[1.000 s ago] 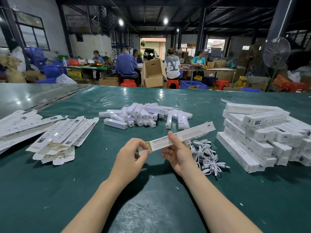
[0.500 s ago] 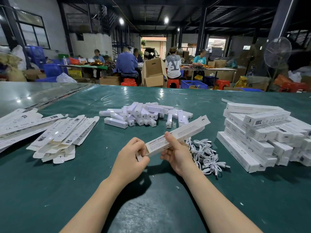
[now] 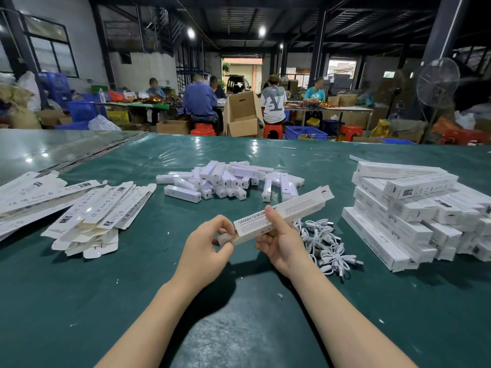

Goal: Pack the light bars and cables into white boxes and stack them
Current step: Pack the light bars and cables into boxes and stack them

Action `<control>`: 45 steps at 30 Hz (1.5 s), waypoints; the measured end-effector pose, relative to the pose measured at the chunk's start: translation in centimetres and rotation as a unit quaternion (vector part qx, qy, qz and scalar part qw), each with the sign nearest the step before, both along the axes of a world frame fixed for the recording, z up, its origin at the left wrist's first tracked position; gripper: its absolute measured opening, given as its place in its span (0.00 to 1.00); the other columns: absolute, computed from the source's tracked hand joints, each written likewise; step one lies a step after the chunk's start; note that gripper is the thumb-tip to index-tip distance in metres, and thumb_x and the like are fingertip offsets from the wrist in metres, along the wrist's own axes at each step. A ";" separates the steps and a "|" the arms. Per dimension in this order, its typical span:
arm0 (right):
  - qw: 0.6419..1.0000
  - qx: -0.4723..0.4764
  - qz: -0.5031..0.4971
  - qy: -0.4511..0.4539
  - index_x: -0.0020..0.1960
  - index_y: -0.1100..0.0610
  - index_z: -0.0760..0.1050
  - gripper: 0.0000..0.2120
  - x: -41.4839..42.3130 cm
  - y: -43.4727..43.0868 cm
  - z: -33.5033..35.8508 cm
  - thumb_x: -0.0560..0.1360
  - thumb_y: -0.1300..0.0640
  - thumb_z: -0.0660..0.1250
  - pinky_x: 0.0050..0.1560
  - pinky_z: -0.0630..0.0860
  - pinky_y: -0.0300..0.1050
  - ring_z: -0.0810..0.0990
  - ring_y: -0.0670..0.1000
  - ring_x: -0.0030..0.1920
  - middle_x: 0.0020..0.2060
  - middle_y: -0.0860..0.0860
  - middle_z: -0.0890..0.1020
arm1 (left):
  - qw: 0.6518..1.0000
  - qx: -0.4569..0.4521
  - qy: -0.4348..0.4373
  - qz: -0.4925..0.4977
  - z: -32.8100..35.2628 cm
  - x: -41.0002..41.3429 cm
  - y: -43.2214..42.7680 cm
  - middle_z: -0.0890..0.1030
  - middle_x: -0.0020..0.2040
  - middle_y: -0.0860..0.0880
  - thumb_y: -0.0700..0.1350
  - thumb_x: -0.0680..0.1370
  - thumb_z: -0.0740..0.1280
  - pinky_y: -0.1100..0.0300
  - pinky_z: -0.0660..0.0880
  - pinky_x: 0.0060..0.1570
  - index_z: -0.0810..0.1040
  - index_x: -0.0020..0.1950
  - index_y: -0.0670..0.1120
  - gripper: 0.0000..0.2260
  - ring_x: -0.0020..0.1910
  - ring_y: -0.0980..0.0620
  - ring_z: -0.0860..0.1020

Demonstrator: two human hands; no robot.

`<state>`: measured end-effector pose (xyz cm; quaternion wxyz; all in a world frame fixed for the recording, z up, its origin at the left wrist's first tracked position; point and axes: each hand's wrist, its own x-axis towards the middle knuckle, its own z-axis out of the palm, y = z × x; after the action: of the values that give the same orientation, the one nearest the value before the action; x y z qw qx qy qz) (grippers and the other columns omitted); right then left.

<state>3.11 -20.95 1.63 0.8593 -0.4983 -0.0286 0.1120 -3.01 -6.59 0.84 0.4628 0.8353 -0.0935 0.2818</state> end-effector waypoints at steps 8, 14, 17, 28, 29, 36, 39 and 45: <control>0.999 -0.007 0.034 -0.020 0.45 0.60 0.73 0.07 -0.2 -0.2 0.1 0.73 0.56 0.66 0.23 0.75 0.38 0.77 0.47 0.22 0.28 0.53 0.82 | 0.999 -0.007 0.012 0.037 0.1 0.1 -0.1 0.79 0.40 0.62 0.30 0.70 0.64 0.71 0.68 0.31 0.71 0.35 0.54 0.17 0.41 0.63 0.75; 0.998 0.000 0.058 -0.022 0.43 0.60 0.74 0.09 -0.3 -0.3 0.1 0.70 0.54 0.66 0.26 0.77 0.39 0.78 0.48 0.23 0.28 0.54 0.82 | 0.997 -0.074 0.022 0.012 0.8 -0.3 -0.3 0.79 0.38 0.55 0.40 0.62 0.60 0.71 0.66 0.29 0.73 0.34 0.53 0.08 0.34 0.60 0.72; 0.998 0.003 0.061 -0.021 0.43 0.60 0.74 0.09 -0.3 -0.4 0.1 0.70 0.54 0.66 0.26 0.77 0.39 0.78 0.48 0.23 0.28 0.54 0.82 | 0.996 -0.081 0.024 0.009 0.6 -0.3 -0.3 0.79 0.37 0.53 0.41 0.62 0.60 0.69 0.65 0.28 0.73 0.34 0.53 0.07 0.32 0.56 0.71; 0.996 0.017 0.079 -0.023 0.45 0.60 0.73 0.15 -0.4 -0.3 0.1 0.63 0.51 0.67 0.27 0.77 0.39 0.79 0.48 0.25 0.29 0.54 0.82 | 0.993 -0.112 -0.001 0.045 0.8 -0.3 -0.3 0.77 0.42 0.53 0.31 0.69 0.70 0.72 0.67 0.33 0.77 0.32 0.54 0.17 0.41 0.55 0.75; 0.996 0.020 0.083 -0.023 0.45 0.60 0.73 0.16 -0.4 -0.3 0.1 0.63 0.51 0.67 0.27 0.77 0.39 0.80 0.49 0.26 0.30 0.54 0.83 | 0.992 -0.117 -0.002 0.046 0.8 -0.2 -0.3 0.77 0.42 0.52 0.31 0.69 0.70 0.71 0.67 0.34 0.78 0.33 0.54 0.16 0.40 0.54 0.75; 0.992 0.035 0.122 -0.020 0.47 0.60 0.72 0.15 -0.4 -0.3 0.0 0.65 0.52 0.66 0.30 0.78 0.40 0.82 0.50 0.29 0.33 0.56 0.84 | 0.982 -0.187 0.031 0.013 1.1 0.0 -0.4 0.75 0.36 0.49 0.32 0.71 0.70 0.66 0.71 0.27 0.76 0.36 0.48 0.11 0.28 0.58 0.70; 0.991 0.047 0.124 -0.015 0.48 0.60 0.73 0.15 -0.4 -0.2 0.0 0.65 0.52 0.66 0.30 0.78 0.40 0.82 0.50 0.30 0.34 0.56 0.84 | 0.948 -0.310 0.058 -0.049 1.6 -0.1 -0.4 0.76 0.33 0.50 0.34 0.68 0.71 0.65 0.75 0.29 0.78 0.41 0.46 0.08 0.28 0.59 0.73; 0.991 0.055 0.123 -0.012 0.48 0.60 0.73 0.16 -0.2 -0.2 0.0 0.64 0.52 0.66 0.30 0.78 0.40 0.82 0.50 0.29 0.33 0.55 0.84 | 0.919 -0.378 0.093 -0.069 1.6 0.3 -0.3 0.78 0.36 0.50 0.31 0.69 0.71 0.63 0.78 0.33 0.75 0.42 0.44 0.10 0.33 0.58 0.78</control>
<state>2.91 -21.12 1.65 0.8646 -0.4445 -0.1055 0.2090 -2.73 -6.92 2.40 0.7690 0.6121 0.0057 0.1844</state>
